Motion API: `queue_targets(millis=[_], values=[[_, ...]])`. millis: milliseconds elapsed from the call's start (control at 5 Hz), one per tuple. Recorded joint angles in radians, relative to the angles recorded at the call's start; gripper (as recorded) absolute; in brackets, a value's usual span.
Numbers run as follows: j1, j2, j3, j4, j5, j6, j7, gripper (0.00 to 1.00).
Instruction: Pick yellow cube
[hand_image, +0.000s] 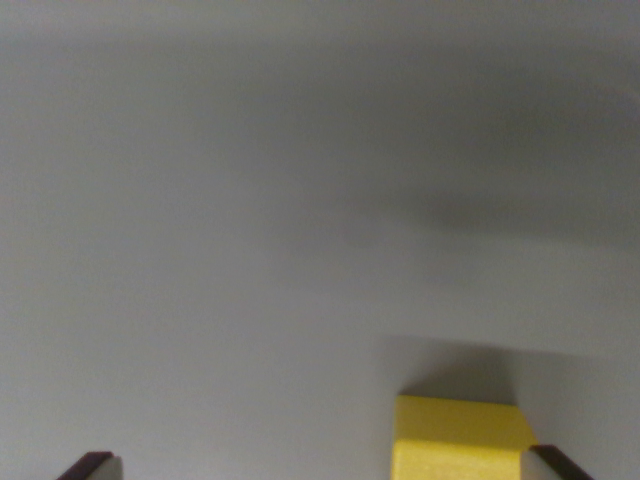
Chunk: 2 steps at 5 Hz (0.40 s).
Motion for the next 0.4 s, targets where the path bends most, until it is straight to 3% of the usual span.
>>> queue_targets(millis=[200, 400], values=[[-0.0089, 0.022, -0.006, -0.025, 0.0092, -0.040, -0.023, 0.00], [-0.0089, 0.022, -0.006, -0.025, 0.0092, -0.040, -0.023, 0.00]])
